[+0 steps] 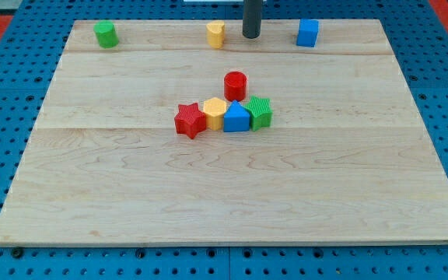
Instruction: Place the triangle to the center left side
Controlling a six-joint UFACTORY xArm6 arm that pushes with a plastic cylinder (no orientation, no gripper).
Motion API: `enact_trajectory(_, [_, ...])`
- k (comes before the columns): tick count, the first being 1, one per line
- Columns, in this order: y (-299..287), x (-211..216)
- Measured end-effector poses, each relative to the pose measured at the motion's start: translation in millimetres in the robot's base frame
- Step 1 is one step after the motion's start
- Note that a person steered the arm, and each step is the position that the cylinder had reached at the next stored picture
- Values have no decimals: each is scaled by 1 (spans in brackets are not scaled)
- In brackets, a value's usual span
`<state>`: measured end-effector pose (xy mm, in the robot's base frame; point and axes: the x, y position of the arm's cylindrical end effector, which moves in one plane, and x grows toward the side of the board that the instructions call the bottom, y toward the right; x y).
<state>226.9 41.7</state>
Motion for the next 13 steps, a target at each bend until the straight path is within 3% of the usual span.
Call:
enact_trajectory(2, [-3, 29])
enact_trajectory(4, [57, 50])
enact_trajectory(5, [57, 82])
enact_trajectory(8, [-26, 208])
enact_trajectory(12, [-146, 274])
enact_trajectory(13, [-133, 284])
